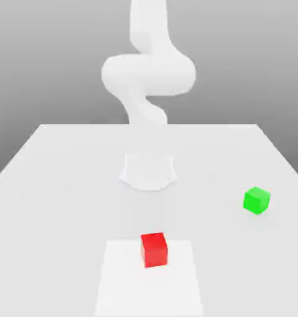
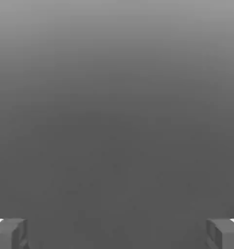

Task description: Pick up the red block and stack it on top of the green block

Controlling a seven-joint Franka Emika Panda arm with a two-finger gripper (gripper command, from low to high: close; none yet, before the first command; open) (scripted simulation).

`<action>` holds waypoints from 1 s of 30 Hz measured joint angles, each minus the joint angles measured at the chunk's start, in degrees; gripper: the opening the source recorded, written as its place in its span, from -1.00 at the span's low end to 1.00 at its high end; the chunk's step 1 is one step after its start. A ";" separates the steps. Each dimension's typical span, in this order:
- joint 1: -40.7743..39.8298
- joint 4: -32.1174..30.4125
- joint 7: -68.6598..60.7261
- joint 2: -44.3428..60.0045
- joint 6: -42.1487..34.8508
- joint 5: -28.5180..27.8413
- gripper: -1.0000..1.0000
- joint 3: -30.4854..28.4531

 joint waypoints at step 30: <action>2.31 -26.61 -10.13 53.12 38.46 1.20 -1.00 -0.29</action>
